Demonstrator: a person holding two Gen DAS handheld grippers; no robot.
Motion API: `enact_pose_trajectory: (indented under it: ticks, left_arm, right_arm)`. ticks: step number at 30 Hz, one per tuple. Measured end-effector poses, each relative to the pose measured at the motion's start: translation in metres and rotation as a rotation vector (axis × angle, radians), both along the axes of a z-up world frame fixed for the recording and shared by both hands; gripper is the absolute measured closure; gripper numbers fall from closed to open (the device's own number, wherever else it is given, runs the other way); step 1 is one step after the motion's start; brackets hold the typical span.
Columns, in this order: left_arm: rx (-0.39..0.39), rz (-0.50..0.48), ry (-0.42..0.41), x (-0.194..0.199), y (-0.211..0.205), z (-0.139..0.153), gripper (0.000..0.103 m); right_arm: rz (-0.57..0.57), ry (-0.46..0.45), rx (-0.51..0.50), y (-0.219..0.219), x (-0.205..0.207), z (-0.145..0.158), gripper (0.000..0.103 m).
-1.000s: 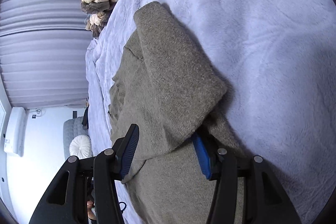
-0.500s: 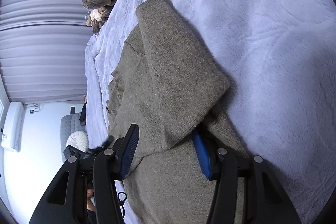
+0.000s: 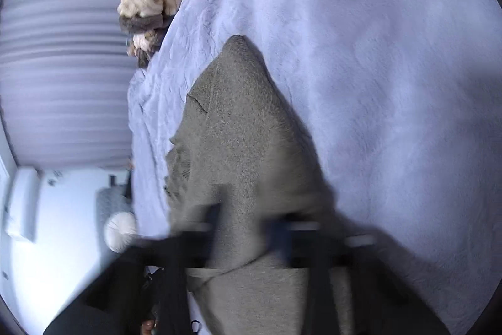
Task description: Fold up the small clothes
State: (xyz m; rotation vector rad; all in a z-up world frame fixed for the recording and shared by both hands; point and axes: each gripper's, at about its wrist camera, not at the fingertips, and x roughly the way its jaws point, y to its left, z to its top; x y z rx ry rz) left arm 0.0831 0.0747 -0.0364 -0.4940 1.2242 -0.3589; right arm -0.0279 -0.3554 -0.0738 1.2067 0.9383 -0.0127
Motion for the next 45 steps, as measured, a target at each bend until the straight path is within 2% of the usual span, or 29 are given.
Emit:
enact_pose_trajectory:
  ticks: [2,4,8,13,16,17,20,23,25,26,29,31,32,33,34,35,37,39,42,45]
  left_arm:
    - [0.010,-0.014,-0.011,-0.004,-0.005,0.000,0.096]
    - [0.045,-0.031,-0.005,-0.006,-0.008,-0.006,0.096]
    - [0.114,-0.051,0.004,-0.011,-0.010,-0.018,0.096]
    - [0.236,-0.080,-0.016,-0.021,-0.005,-0.008,0.092]
    - [0.319,-0.061,-0.027,-0.028,0.005,0.002,0.065]
    - [0.328,-0.052,-0.040,-0.031,0.010,0.007,0.058]
    - [0.323,-0.025,-0.058,-0.033,0.021,0.019,0.058]
    - [0.311,-0.019,-0.071,-0.028,0.020,0.025,0.058]
    - [0.315,-0.029,-0.078,-0.022,0.014,0.025,0.058]
    - [0.317,-0.035,-0.081,-0.021,0.010,0.025,0.058]
    - [0.310,-0.046,-0.088,-0.015,-0.004,0.022,0.058]
    - [0.309,-0.050,-0.082,-0.012,-0.012,0.017,0.058]
    - [0.310,-0.050,-0.076,-0.012,-0.016,0.015,0.058]
    - [0.315,-0.051,-0.072,-0.012,-0.019,0.013,0.058]
    - [0.327,-0.053,-0.070,-0.012,-0.021,0.012,0.058]
    - [0.343,-0.056,-0.070,-0.012,-0.024,0.010,0.058]
    - [0.368,-0.065,-0.070,-0.014,-0.025,0.006,0.058]
    - [0.388,-0.072,-0.054,-0.014,-0.025,-0.001,0.058]
    - [0.404,-0.087,-0.053,-0.015,-0.026,-0.011,0.057]
    - [0.443,-0.120,-0.065,-0.017,-0.030,-0.010,0.057]
  right_arm:
    - [0.039,-0.022,-0.068,-0.005,0.001,0.014,0.097]
    - [0.066,0.013,-0.110,-0.010,-0.001,0.010,0.097]
    - [0.082,0.072,-0.108,-0.012,-0.007,-0.017,0.099]
    - [0.092,0.082,-0.143,-0.008,-0.013,-0.009,0.096]
    - [0.115,0.109,-0.187,-0.005,-0.019,0.003,0.091]
    - [0.123,0.115,-0.206,-0.005,-0.024,0.008,0.087]
    - [0.144,0.116,-0.279,-0.001,-0.038,0.027,0.081]
    - [0.164,0.103,-0.321,-0.004,-0.042,0.038,0.080]
    - [0.161,0.114,-0.334,-0.011,-0.035,0.038,0.071]
    - [0.150,0.115,-0.329,-0.015,-0.031,0.036,0.064]
    - [0.121,0.080,-0.267,-0.027,-0.012,0.028,0.058]
    - [0.131,0.099,-0.203,-0.032,0.004,0.012,0.054]
    - [0.133,0.125,-0.172,-0.033,0.010,0.001,0.054]
    - [0.142,0.141,-0.143,-0.032,0.015,-0.005,0.067]
    - [0.168,0.143,-0.130,-0.029,0.019,-0.006,0.087]
    - [0.190,0.134,-0.159,-0.024,0.021,0.000,0.093]
    - [0.249,0.087,-0.290,-0.014,0.021,0.025,0.093]
    - [0.293,0.085,-0.434,-0.005,0.021,0.041,0.093]
    - [0.353,0.180,-0.612,-0.001,0.027,0.029,0.094]
    - [0.328,0.213,-0.569,-0.009,0.027,0.008,0.095]
